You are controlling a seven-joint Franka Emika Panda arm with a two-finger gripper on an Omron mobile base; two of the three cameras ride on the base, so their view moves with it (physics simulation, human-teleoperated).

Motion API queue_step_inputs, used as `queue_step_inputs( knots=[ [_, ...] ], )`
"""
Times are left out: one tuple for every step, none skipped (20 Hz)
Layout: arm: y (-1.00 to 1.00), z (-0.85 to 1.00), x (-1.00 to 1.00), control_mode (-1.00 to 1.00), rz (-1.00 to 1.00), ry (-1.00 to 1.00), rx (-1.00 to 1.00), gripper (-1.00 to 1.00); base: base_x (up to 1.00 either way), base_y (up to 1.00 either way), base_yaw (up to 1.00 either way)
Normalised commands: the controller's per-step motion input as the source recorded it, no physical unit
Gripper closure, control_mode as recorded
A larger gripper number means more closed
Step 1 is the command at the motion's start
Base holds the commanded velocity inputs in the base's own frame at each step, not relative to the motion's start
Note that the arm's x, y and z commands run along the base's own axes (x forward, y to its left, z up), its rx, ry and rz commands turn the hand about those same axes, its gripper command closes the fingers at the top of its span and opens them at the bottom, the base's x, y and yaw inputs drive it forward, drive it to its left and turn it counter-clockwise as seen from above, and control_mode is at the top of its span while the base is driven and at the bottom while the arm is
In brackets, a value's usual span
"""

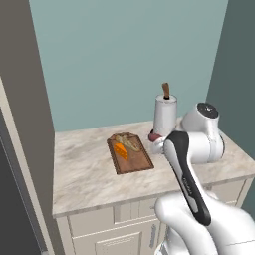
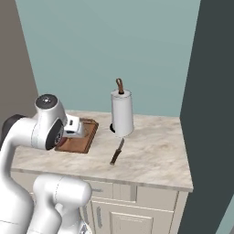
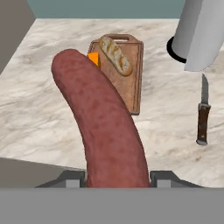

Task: Retrieve the sausage and cheese from the fridge and place them on the cutting board on the counter.

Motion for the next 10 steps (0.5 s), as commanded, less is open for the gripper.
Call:
queue_step_inputs(
  knots=[
    [0.6,-0.38,0.6,-1.0,0.0,0.15,-0.03,1.0,0.0,0.0,0.0],
    [0.56,-0.36,0.64,-1.0,0.0,0.15,-0.03,1.0,0.0,0.0,0.0],
    [0.56,-0.36,0.67,-1.0,0.0,0.14,-0.03,1.0,0.0,0.0,0.0],
    [0.49,-0.35,0.66,-1.0,0.0,0.14,-0.02,1.0,0.0,0.0,0.0],
    [0.38,-0.31,0.7,-1.0,0.0,0.13,0.0,1.0,0.0,0.0,0.0],
    [0.19,-0.34,0.69,-1.0,0.0,0.11,0.0,1.0,0.0,0.0,0.0],
    [0.05,-0.3,0.64,-1.0,0.0,0.11,0.0,1.0,0.0,0.0,0.0],
    [0.0,-0.35,0.56,-1.0,0.0,0.11,0.0,1.0,0.0,0.0,0.0],
    [0.0,-0.36,0.51,-1.0,0.0,0.11,0.0,1.0,0.0,0.0,0.0],
    [0.0,-0.34,0.45,-1.0,0.0,0.11,0.0,1.0,0.0,0.0,0.0]
  ],
)
